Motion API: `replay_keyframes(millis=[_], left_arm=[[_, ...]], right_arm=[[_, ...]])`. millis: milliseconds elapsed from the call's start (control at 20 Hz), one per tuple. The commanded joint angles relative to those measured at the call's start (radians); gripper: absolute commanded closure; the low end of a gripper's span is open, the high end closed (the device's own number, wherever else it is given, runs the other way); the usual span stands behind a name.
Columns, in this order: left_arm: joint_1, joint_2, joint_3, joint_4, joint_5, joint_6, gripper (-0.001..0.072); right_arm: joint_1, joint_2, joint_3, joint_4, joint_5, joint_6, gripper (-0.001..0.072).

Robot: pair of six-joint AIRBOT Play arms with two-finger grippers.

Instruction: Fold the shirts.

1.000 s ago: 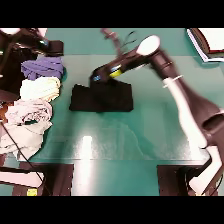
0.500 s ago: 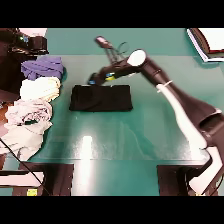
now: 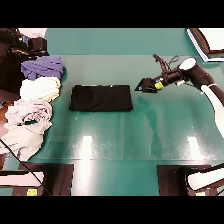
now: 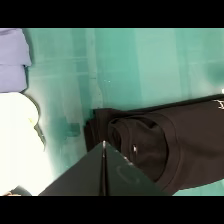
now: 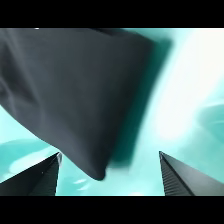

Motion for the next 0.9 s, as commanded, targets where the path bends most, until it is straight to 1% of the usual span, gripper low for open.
replay_keyframes(millis=[0, 150, 350, 400, 450, 500, 550, 600, 650, 850], left_arm=[[0.001, 0.000, 0.000, 0.000, -0.001, 0.000, 0.0680], [0.001, 0.000, 0.000, 0.000, -0.001, 0.001, 0.0680], [0.001, 0.000, 0.000, 0.000, -0.002, 0.021, 0.0680], [0.001, 0.000, 0.000, 0.000, -0.003, 0.026, 0.0679], [0.001, 0.000, 0.000, 0.000, -0.004, 0.026, 0.0680], [0.001, 0.000, 0.000, 0.000, -0.005, 0.026, 0.0680], [0.001, 0.000, 0.000, -0.002, -0.008, 0.026, 0.0679], [0.001, 0.000, 0.000, -0.003, -0.011, 0.026, 0.0680], [0.001, 0.000, 0.000, -0.003, -0.013, 0.026, 0.0680], [0.000, 0.000, 0.000, -0.032, -0.039, 0.026, 0.0680]], right_arm=[[-0.031, -0.052, -0.071, 0.143, -0.021, 0.010, 0.0000], [0.045, -0.146, 0.002, 0.200, -0.020, 0.010, 0.0002], [0.175, -0.261, 0.145, 0.200, -0.019, 0.011, 0.0003], [0.200, -0.284, 0.177, 0.200, -0.019, 0.011, 0.0030], [0.219, -0.300, 0.202, 0.200, -0.019, 0.011, 0.0111], [0.234, -0.311, 0.224, 0.199, -0.021, 0.011, 0.0223], [0.242, -0.312, 0.235, 0.197, -0.026, 0.005, 0.0392], [0.244, -0.312, 0.246, 0.194, -0.020, -0.032, 0.0679], [0.243, -0.312, 0.257, 0.191, -0.011, -0.041, 0.0695], [0.180, -0.256, 0.263, 0.191, -0.009, -0.037, 0.0696]])
